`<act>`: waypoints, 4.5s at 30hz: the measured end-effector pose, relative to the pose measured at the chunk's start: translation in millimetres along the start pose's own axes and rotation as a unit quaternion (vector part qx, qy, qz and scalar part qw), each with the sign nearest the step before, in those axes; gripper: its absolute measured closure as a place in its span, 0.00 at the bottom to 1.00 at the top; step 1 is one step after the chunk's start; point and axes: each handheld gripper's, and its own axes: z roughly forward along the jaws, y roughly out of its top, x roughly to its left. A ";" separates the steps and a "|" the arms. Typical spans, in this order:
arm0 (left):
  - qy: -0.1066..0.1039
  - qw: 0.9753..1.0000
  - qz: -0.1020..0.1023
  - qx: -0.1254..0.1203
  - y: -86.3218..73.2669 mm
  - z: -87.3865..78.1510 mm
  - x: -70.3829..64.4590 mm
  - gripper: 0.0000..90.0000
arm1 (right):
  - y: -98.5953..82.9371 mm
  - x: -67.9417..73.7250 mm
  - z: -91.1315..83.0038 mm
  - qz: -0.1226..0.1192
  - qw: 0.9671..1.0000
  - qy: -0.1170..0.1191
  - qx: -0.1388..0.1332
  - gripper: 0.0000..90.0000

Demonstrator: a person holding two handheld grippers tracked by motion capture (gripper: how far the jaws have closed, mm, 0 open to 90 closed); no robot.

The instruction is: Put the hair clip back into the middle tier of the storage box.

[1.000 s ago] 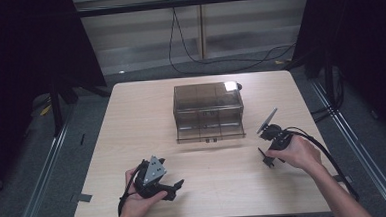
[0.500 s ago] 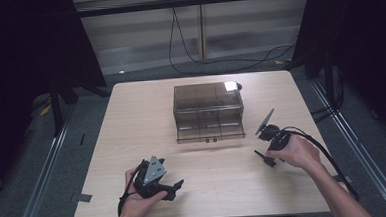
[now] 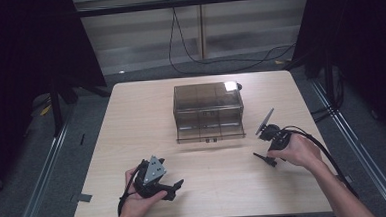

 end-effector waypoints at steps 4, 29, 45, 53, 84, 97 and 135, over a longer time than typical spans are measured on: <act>0.005 1.000 -0.005 -0.001 0.0 -0.4 1.6 0.07 | -2.2 -1.3 -3.6 -0.006 1.000 0.002 -0.002 0.91; 0.020 1.000 -0.009 -0.009 -0.9 0.0 3.1 0.05 | 8.6 5.3 -31.6 -0.050 0.999 0.005 -0.019 0.91; 0.016 0.999 -0.032 -0.023 -0.6 -3.6 5.2 0.04 | 20.7 8.8 -49.9 -0.079 0.996 0.012 -0.037 0.91; 0.009 0.999 -0.037 -0.026 -0.4 -4.0 6.2 0.03 | 29.0 12.2 -60.1 -0.087 0.995 0.011 -0.045 0.91; 0.006 0.999 -0.027 -0.026 -0.1 -4.1 5.6 0.04 | 66.4 26.2 -68.8 -0.112 0.993 0.007 -0.045 0.91; 0.007 0.999 -0.030 -0.028 -0.6 -5.4 6.7 0.04 | 79.1 27.9 -72.6 -0.119 0.992 0.007 -0.047 0.91; 0.007 0.999 -0.040 -0.029 -1.9 -5.3 10.1 0.04 | 129.7 40.2 -75.1 -0.130 0.991 0.004 -0.042 0.91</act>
